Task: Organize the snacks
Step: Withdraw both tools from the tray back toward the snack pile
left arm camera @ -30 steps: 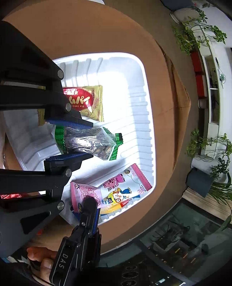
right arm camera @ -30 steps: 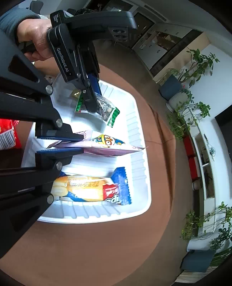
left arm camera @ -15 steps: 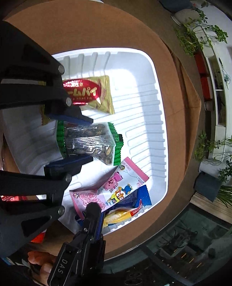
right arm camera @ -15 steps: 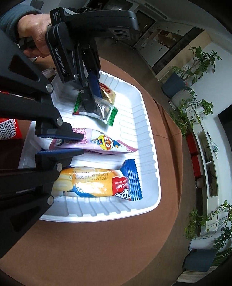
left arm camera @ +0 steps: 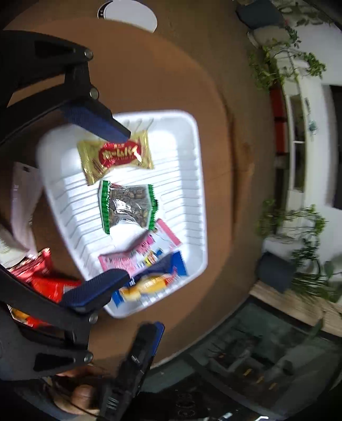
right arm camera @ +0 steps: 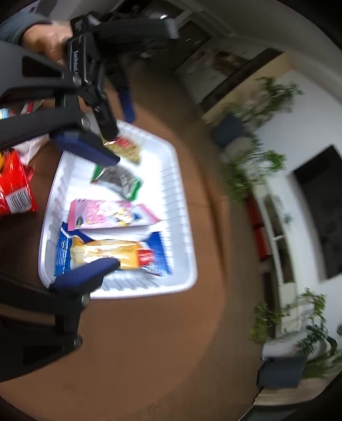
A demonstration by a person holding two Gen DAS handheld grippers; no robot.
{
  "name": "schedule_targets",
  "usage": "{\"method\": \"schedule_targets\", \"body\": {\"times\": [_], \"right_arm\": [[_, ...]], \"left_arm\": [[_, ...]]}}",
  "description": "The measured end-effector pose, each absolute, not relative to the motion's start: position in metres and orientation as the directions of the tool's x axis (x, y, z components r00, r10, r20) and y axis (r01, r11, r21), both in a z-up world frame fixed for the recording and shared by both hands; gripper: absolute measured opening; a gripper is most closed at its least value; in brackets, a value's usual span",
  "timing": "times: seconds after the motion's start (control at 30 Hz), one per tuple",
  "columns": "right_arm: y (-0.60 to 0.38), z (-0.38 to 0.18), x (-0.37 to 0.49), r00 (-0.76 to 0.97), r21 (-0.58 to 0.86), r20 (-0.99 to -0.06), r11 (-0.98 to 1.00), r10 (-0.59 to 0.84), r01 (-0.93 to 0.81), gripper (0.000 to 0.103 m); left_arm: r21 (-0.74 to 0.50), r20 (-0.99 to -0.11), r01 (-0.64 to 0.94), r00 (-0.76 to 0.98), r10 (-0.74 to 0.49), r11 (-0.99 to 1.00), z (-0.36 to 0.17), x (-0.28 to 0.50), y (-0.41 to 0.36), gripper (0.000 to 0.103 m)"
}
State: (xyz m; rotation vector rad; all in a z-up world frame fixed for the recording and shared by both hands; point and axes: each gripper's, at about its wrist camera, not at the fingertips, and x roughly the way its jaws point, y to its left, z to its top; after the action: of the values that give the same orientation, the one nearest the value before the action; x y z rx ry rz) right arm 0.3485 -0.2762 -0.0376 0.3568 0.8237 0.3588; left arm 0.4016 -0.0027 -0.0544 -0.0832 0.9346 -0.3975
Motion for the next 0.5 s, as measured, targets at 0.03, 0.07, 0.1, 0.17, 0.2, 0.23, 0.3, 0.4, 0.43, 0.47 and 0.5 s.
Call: {"method": "schedule_targets", "body": {"times": [0.03,0.07,0.1,0.17,0.2,0.23,0.3,0.4,0.43,0.47,0.5], "right_arm": [[-0.284,-0.028,0.339,0.651,0.464,-0.609,0.869,0.453,-0.171,0.090],[-0.291,-0.019,0.331,0.670,0.482,-0.582,0.859,0.460,-0.171,0.094],[-0.297,-0.010,0.321,0.688,0.504,-0.554,0.847,0.469,-0.172,0.099],[-0.312,0.006,0.296,0.715,0.566,-0.473,0.800,0.514,-0.201,0.102],[-0.316,0.013,0.288,0.722,0.588,-0.444,0.780,0.531,-0.212,0.103],[-0.323,0.019,0.272,0.728,0.623,-0.399,0.747,0.558,-0.231,0.103],[-0.330,0.022,0.249,0.730,0.660,-0.353,0.709,0.585,-0.249,0.103],[-0.336,0.019,0.206,0.740,0.696,-0.300,0.669,0.602,-0.262,0.103],[-0.336,0.014,0.193,0.738,0.708,-0.290,0.655,0.609,-0.262,0.103],[-0.336,0.007,0.180,0.733,0.723,-0.283,0.640,0.619,-0.261,0.103],[-0.335,0.000,0.167,0.726,0.737,-0.282,0.626,0.628,-0.255,0.103]], "left_arm": [[-0.242,-0.752,0.301,0.542,-0.374,0.922,-0.046,0.394,0.000,0.103],[-0.245,-0.734,0.312,0.558,-0.386,0.918,-0.037,0.383,0.004,0.103],[-0.246,-0.719,0.324,0.571,-0.396,0.914,-0.030,0.372,0.008,0.103],[-0.226,-0.691,0.360,0.596,-0.410,0.905,-0.018,0.347,0.014,0.103],[-0.210,-0.685,0.376,0.602,-0.410,0.903,-0.015,0.336,0.017,0.103],[-0.189,-0.680,0.385,0.612,-0.404,0.903,-0.012,0.320,0.019,0.103],[-0.173,-0.663,0.397,0.630,-0.404,0.901,-0.010,0.292,0.027,0.103],[-0.149,-0.633,0.410,0.659,-0.405,0.900,-0.014,0.248,0.036,0.103],[-0.114,-0.637,0.413,0.668,-0.385,0.904,-0.019,0.233,0.036,0.103],[-0.096,-0.644,0.413,0.668,-0.372,0.906,-0.024,0.221,0.036,0.103],[-0.086,-0.653,0.408,0.666,-0.360,0.909,-0.030,0.210,0.038,0.103]]}}
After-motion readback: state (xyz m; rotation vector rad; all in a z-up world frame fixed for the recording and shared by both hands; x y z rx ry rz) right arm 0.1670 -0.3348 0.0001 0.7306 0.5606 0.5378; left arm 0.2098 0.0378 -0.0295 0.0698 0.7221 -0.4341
